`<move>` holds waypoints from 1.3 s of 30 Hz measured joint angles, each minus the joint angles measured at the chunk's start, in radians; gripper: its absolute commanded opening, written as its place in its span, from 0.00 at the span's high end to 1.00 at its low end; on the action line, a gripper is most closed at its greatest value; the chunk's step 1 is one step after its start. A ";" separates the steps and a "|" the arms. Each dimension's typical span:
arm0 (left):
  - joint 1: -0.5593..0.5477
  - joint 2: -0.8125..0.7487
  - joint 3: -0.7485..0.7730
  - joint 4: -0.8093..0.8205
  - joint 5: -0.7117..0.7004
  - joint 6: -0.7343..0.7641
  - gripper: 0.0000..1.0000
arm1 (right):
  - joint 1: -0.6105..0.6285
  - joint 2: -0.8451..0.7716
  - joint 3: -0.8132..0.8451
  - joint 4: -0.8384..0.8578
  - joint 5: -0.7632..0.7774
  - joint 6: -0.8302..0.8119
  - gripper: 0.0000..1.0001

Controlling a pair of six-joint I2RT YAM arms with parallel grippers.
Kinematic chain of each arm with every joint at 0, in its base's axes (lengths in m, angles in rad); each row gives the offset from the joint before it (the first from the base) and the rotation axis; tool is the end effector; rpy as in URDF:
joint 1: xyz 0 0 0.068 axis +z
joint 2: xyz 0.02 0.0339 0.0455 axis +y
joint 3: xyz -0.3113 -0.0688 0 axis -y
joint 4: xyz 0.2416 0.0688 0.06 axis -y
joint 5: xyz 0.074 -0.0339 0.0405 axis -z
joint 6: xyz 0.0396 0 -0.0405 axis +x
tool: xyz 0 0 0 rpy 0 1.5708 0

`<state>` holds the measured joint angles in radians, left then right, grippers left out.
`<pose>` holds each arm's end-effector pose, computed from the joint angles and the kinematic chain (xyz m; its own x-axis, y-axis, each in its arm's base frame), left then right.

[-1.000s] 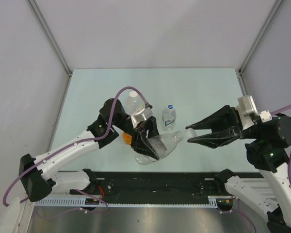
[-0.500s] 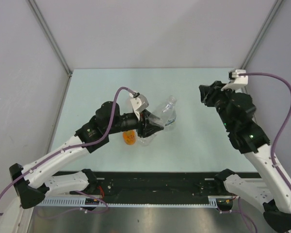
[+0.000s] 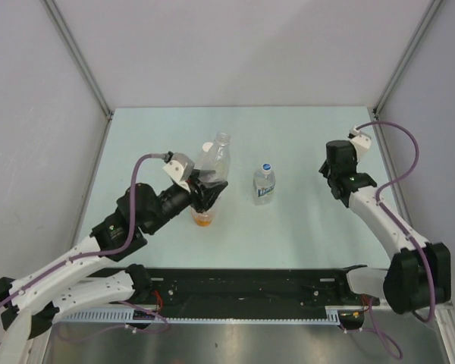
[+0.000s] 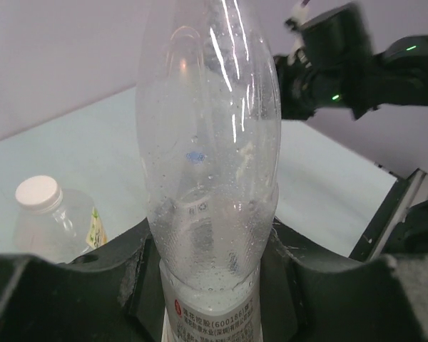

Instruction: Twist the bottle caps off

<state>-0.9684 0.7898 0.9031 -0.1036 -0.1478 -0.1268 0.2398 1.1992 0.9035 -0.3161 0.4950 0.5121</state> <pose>0.0883 -0.1181 0.4226 -0.0871 -0.0941 -0.9917 0.7264 0.6753 -0.1279 0.2421 0.0398 0.3280 -0.4037 0.3452 -0.8473 0.4205 0.8925 0.1633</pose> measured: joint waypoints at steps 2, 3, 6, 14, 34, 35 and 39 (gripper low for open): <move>-0.020 -0.029 -0.008 0.016 -0.003 0.005 1.00 | 0.000 0.071 -0.011 0.019 0.003 0.039 1.00; -0.028 -0.037 -0.010 0.021 -0.004 0.005 1.00 | 0.000 0.104 -0.023 0.030 0.001 0.056 1.00; -0.046 -0.047 -0.010 0.029 0.001 0.008 1.00 | 0.000 0.182 -0.063 0.053 -0.004 0.089 1.00; -0.061 -0.072 -0.024 0.036 0.037 0.014 1.00 | -0.037 0.330 -0.085 0.113 -0.005 0.090 1.00; -0.068 -0.106 -0.055 0.042 0.046 0.014 1.00 | -0.077 0.680 0.232 0.045 -0.023 0.116 0.81; -0.068 -0.105 -0.056 0.042 0.046 0.014 1.00 | -0.077 0.683 0.236 0.045 -0.025 0.116 0.77; -0.068 -0.105 -0.060 0.042 0.046 0.014 1.00 | -0.077 0.684 0.238 0.045 -0.033 0.111 0.45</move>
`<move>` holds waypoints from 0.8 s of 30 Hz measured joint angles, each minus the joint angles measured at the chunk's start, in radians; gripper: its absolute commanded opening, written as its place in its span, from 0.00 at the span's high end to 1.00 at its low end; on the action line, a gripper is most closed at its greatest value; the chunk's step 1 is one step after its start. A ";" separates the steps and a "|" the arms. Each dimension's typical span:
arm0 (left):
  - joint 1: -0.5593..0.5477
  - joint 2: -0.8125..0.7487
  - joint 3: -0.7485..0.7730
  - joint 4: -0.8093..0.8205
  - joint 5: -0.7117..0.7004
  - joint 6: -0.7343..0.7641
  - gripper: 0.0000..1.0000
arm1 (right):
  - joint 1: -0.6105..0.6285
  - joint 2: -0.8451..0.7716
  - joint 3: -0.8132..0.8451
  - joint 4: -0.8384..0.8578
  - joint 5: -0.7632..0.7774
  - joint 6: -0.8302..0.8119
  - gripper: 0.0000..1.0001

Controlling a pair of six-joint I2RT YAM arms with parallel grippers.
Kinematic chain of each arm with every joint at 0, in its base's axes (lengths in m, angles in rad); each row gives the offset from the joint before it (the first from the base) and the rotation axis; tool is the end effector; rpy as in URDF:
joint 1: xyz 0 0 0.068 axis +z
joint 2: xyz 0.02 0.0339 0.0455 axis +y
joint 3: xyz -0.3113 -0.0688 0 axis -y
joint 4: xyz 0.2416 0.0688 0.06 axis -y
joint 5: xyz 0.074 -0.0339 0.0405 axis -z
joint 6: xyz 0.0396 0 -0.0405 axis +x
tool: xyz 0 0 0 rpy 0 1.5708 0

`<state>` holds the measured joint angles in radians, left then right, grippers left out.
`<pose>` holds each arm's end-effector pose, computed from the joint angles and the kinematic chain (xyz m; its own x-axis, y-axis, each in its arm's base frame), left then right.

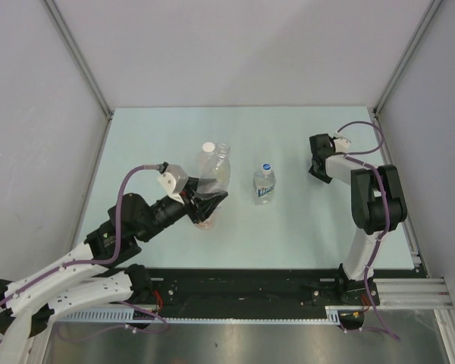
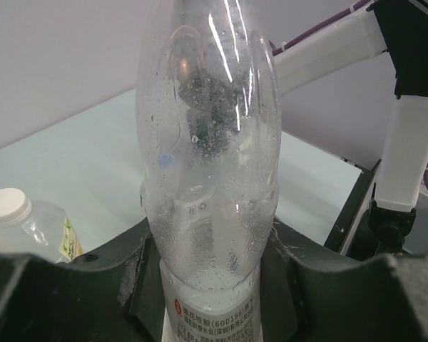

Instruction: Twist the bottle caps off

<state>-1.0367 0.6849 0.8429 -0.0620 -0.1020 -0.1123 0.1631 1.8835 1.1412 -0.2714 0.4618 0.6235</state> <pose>0.0650 -0.1020 0.4186 -0.0417 -0.1485 -0.9880 0.8051 0.5807 -0.1212 0.3899 0.0463 0.1977 -0.6291 0.4262 -0.6501 0.5597 0.8287 0.0017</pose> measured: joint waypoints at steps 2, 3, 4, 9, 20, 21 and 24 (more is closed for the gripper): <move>0.000 0.000 -0.002 0.000 0.000 0.000 1.00 | 0.000 0.000 0.001 0.002 -0.005 -0.006 0.39; 0.000 0.000 -0.002 0.000 0.000 0.000 1.00 | 0.000 0.000 0.002 0.002 -0.009 -0.010 0.36; 0.000 0.000 -0.003 0.000 0.000 0.000 1.00 | 0.000 0.000 0.002 0.002 -0.011 -0.013 0.35; 0.000 0.000 -0.006 0.000 0.000 0.000 1.00 | 0.001 0.000 0.005 0.001 -0.021 -0.018 0.27; 0.000 0.017 -0.011 0.001 -0.001 0.000 1.00 | 0.025 -0.194 -0.010 -0.079 -0.026 -0.016 0.19; 0.000 0.021 -0.011 0.001 -0.001 0.000 1.00 | 0.031 -0.245 -0.010 -0.080 -0.026 -0.014 0.19; 0.000 0.036 -0.011 0.001 -0.001 0.000 1.00 | 0.058 -0.468 -0.007 -0.085 -0.021 -0.010 0.20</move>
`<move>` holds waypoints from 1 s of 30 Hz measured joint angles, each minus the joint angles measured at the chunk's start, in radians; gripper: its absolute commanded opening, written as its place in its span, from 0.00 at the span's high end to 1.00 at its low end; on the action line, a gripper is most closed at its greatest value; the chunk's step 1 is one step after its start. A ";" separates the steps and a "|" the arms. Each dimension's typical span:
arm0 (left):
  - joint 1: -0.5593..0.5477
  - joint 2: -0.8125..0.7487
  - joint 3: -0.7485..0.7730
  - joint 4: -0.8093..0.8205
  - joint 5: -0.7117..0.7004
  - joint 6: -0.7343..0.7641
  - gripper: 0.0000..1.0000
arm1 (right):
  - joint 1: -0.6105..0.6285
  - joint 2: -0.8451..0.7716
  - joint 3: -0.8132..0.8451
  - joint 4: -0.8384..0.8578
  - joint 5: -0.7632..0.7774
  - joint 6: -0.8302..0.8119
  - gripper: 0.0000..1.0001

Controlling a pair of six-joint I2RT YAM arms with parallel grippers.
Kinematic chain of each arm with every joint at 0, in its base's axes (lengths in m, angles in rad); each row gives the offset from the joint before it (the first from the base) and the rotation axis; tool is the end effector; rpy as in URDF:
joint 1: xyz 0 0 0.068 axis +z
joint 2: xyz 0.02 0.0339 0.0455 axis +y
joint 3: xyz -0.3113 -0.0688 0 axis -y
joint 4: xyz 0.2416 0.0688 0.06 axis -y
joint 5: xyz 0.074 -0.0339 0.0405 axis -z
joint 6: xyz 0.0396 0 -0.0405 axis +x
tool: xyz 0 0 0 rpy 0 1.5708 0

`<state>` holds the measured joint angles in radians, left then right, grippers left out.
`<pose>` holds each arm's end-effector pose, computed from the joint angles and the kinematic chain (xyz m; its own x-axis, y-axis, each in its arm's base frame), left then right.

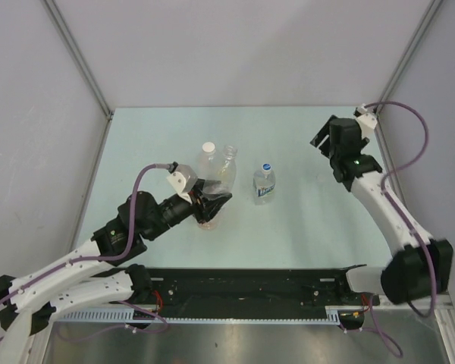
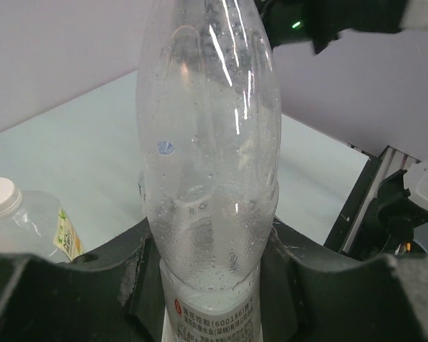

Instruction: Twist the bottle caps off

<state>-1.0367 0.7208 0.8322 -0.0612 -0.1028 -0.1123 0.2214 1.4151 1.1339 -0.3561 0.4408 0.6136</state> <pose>0.0711 -0.1122 0.4111 -0.0647 -0.1095 -0.9919 0.8018 0.5860 -0.1170 0.3049 0.0513 0.3463 -0.3963 0.4446 -0.8033 0.4454 0.8582 0.2552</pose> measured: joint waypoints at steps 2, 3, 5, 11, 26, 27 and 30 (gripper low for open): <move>0.000 0.010 0.000 0.001 0.000 0.000 1.00 | 0.035 -0.152 0.003 0.010 0.004 -0.002 0.20; 0.000 0.014 0.000 0.003 0.000 0.000 1.00 | 0.065 -0.217 0.003 0.016 -0.001 -0.006 0.20; 0.000 0.027 0.000 0.009 0.001 0.002 1.00 | 0.152 -0.341 0.000 0.044 -0.026 -0.044 0.20; 0.023 0.097 0.024 0.035 0.175 0.034 1.00 | 0.311 -0.598 -0.028 0.140 -0.312 -0.111 0.00; 0.136 0.373 0.164 0.175 0.749 -0.113 1.00 | 0.316 -0.785 -0.041 0.193 -0.776 -0.074 0.00; 0.136 0.386 0.169 0.180 0.762 -0.122 1.00 | 0.317 -0.782 -0.042 0.188 -0.780 -0.075 0.00; 0.136 0.411 0.180 0.191 0.781 -0.136 1.00 | 0.326 -0.772 -0.044 0.182 -0.794 -0.077 0.02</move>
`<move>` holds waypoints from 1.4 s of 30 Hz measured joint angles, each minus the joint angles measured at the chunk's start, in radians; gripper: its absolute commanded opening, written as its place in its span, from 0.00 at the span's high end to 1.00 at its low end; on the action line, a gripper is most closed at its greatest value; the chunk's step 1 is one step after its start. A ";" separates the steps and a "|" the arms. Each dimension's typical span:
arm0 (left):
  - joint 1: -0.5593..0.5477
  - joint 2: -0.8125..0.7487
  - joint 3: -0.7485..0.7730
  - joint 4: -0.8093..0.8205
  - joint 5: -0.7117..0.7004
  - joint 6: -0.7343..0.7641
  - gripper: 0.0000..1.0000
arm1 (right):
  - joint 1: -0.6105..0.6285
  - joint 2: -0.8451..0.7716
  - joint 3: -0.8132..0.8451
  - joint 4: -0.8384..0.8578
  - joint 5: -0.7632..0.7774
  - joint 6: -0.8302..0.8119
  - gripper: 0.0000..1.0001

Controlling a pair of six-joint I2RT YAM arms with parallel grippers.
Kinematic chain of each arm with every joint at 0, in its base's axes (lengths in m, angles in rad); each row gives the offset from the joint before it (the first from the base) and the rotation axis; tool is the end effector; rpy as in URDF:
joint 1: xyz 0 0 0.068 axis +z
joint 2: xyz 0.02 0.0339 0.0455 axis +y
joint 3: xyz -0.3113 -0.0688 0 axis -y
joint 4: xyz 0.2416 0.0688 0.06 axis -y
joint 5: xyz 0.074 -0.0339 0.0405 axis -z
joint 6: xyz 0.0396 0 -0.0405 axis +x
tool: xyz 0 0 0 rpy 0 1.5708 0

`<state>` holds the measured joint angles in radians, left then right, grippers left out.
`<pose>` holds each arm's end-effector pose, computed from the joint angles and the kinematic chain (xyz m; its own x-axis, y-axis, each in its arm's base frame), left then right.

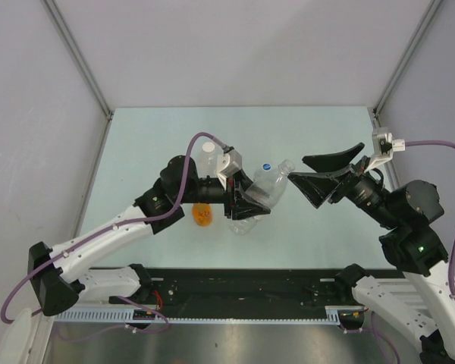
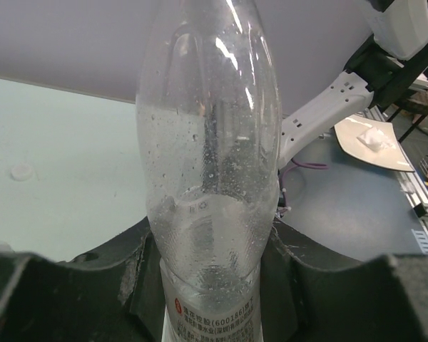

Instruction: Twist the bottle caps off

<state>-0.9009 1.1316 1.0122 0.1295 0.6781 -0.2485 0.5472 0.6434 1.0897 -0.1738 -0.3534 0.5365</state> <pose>0.1292 -0.2032 0.4271 -0.2399 -0.0057 -0.9708 0.9708 -0.0099 -0.2398 0.0527 0.0481 0.4886 -0.1975 0.4412 -0.8754 -0.7817 0.4680 0.4122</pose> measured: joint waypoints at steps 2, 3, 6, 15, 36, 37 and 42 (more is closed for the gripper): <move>0.000 0.008 0.007 0.003 0.009 -0.007 1.00 | 0.008 0.010 -0.001 -0.004 -0.002 -0.008 0.04; -0.002 0.010 0.011 0.003 0.011 -0.007 1.00 | 0.011 0.014 -0.001 -0.006 -0.002 -0.012 0.07; -0.005 0.014 0.023 0.003 0.019 -0.012 1.00 | 0.025 0.035 -0.001 -0.016 -0.002 -0.018 0.10; -0.007 0.014 0.030 -0.018 0.044 -0.010 0.99 | 0.112 0.096 -0.002 -0.019 0.023 -0.044 0.23; -0.008 0.014 0.036 -0.124 0.062 0.040 0.97 | 0.165 0.103 0.021 -0.083 0.076 -0.125 0.52; -0.008 0.014 0.036 -0.126 0.062 0.040 0.97 | 0.166 0.102 0.023 -0.089 0.076 -0.129 0.54; -0.008 0.014 0.037 -0.134 0.062 0.043 0.94 | 0.170 0.092 0.031 -0.108 0.076 -0.130 0.73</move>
<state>-0.9089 1.1454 1.0489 -0.0040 0.7399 -0.2050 0.7170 0.7353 1.1206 -0.2817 -0.2771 0.4065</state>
